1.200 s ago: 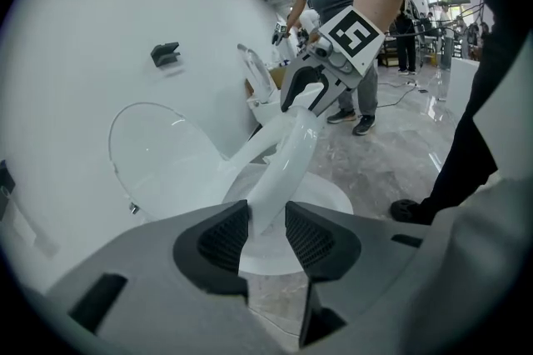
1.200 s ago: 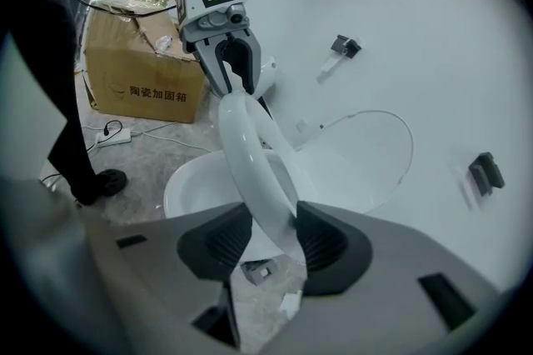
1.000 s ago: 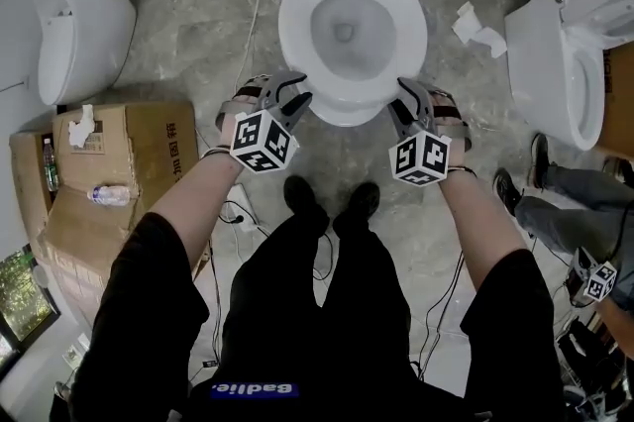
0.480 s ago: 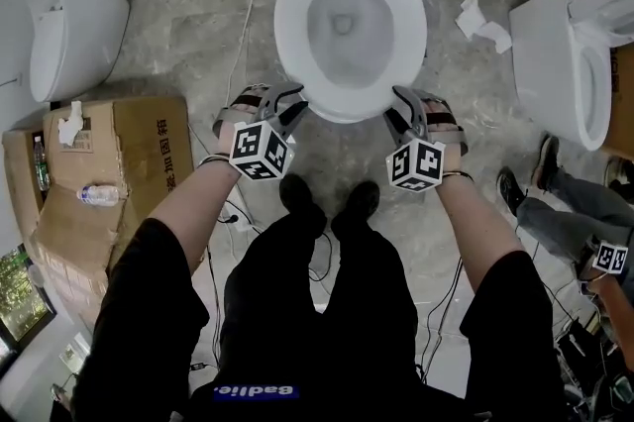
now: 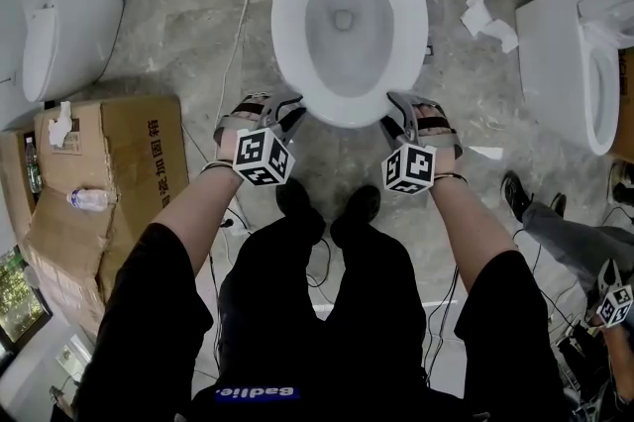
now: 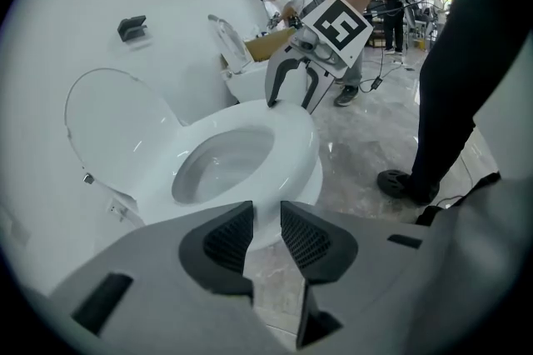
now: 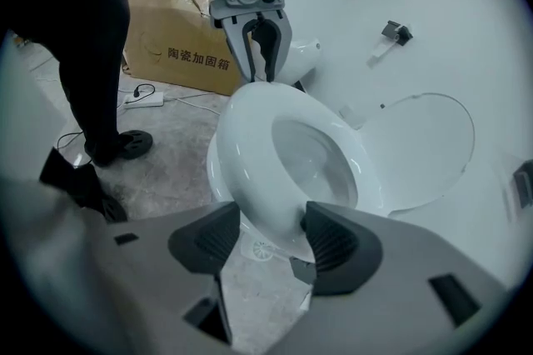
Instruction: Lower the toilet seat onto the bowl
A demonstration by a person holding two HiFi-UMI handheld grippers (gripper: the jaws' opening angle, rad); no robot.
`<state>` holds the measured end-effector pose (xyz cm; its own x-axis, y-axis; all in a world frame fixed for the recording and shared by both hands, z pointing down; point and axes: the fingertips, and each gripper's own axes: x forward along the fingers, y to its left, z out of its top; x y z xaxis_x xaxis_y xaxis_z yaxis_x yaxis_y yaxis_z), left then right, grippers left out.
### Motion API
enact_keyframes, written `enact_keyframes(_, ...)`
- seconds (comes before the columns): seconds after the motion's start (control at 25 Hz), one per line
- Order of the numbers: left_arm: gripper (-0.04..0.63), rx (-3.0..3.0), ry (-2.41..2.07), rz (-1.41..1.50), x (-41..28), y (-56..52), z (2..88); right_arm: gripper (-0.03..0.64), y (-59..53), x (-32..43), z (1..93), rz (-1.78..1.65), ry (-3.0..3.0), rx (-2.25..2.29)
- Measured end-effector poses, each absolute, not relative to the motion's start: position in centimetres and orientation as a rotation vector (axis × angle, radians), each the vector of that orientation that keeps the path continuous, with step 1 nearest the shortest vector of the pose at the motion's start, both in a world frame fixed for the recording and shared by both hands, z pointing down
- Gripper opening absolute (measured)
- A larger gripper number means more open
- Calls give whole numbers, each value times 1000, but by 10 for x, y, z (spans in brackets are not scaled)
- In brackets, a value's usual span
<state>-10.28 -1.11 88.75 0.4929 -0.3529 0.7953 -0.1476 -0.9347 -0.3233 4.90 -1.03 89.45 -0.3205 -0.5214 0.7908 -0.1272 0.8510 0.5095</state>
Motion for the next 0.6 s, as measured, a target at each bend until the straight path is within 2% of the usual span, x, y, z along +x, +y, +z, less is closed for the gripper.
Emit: enact_keyframes(0.6, 94, -2527, 412, -1532, -104, -8, 932, 242, -3, 45, 939, -384, -1873, 379)
